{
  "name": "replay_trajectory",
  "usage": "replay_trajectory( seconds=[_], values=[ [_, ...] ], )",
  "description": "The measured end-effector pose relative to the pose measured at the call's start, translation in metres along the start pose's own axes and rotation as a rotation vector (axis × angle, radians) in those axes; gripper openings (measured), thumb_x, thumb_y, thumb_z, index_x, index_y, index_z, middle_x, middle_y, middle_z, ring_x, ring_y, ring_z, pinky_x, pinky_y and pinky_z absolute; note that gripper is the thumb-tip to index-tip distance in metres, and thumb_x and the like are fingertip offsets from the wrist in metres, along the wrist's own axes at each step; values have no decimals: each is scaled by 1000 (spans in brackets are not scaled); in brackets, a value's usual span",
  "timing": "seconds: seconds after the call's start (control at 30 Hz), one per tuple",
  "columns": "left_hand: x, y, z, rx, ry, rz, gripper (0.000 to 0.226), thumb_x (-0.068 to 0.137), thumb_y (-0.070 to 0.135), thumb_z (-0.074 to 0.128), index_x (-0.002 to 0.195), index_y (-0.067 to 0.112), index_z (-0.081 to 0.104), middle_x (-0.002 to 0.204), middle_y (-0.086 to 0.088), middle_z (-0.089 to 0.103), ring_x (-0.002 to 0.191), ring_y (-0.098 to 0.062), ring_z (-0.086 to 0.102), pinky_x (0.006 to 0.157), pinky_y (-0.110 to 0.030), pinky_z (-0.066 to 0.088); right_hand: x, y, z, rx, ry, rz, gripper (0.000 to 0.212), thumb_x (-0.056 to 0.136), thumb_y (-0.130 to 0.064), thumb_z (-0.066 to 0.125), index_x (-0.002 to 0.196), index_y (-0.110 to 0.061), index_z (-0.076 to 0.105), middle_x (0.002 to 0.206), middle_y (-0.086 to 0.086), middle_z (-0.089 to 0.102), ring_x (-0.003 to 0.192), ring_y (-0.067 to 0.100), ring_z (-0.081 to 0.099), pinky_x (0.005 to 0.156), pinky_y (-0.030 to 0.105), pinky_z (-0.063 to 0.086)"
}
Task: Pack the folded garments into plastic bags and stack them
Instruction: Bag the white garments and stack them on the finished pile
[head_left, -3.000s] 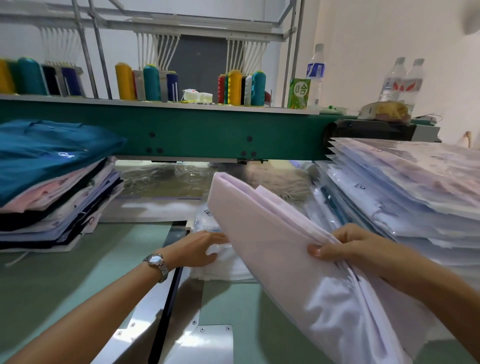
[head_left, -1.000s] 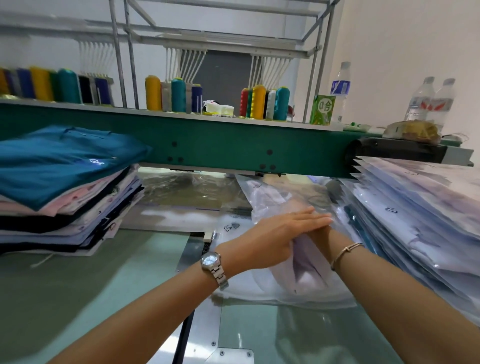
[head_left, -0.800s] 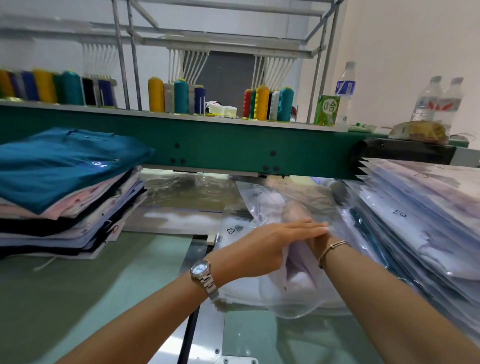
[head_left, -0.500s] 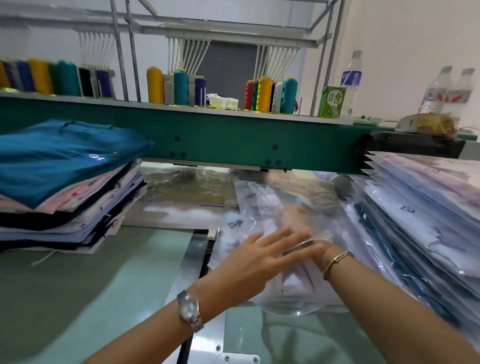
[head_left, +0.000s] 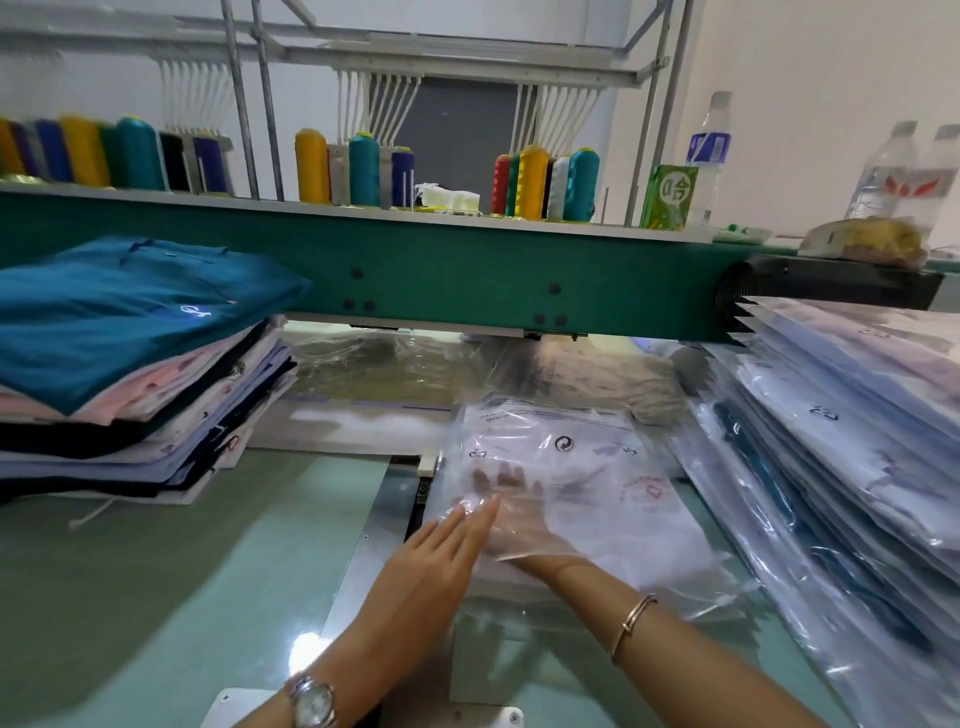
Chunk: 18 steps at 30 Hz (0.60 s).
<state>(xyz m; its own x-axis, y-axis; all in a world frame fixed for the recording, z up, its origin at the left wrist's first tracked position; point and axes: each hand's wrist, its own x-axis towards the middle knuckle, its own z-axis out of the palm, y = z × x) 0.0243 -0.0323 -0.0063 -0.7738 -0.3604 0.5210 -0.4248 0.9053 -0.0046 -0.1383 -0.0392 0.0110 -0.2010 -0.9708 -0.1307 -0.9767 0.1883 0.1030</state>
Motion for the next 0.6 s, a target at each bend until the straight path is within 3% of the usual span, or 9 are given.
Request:
replay_trajectory(
  seconds=[0.07,0.13,0.2,0.27,0.33,0.43,0.6],
  values=[
    [-4,-5,4,11,-33,-44,89,42,-11,66,130,0,59,129,-11,63,117,-23,63,93,-35,54,-1,2,6,124,35,-49,55,101,-51,22,146,-20,35,153,4,32,142,26,23,118,51,7],
    [-6,-7,4,33,-8,-81,61,61,1,52,121,2,67,124,-11,66,112,-22,66,91,-37,56,-6,14,12,214,119,-146,65,97,-61,25,142,-18,43,151,2,37,142,21,26,119,44,11],
    [-8,-8,6,82,-19,-144,60,68,12,35,115,0,70,119,-13,69,107,-24,68,87,-40,57,-23,23,23,186,112,-187,92,82,-81,12,153,-23,13,162,0,7,149,19,1,120,45,-4],
    [-9,-7,6,122,-27,-185,60,68,16,33,109,-2,72,114,-15,70,103,-25,70,83,-41,58,-41,37,36,69,133,-221,101,72,-90,6,153,-30,-5,161,0,-9,148,21,-15,117,49,-16],
    [-11,-6,7,134,-18,-185,59,69,16,33,109,-2,72,113,-16,70,102,-26,70,83,-42,58,-54,52,40,22,172,-201,89,81,-82,14,154,-33,0,162,2,-5,148,25,-12,116,50,-16],
    [-13,-4,9,166,11,-187,57,70,14,33,108,-2,73,112,-16,71,101,-27,71,82,-44,57,-62,60,37,63,184,-171,62,97,-52,30,154,-34,12,163,1,6,149,25,-3,116,49,-10],
    [-16,-4,10,157,39,-204,57,69,10,31,106,-4,73,109,-17,72,96,-26,72,77,-43,58,-63,52,34,149,219,-204,47,104,-36,23,152,-38,20,160,-15,11,150,18,-1,117,45,-13]
  ],
)
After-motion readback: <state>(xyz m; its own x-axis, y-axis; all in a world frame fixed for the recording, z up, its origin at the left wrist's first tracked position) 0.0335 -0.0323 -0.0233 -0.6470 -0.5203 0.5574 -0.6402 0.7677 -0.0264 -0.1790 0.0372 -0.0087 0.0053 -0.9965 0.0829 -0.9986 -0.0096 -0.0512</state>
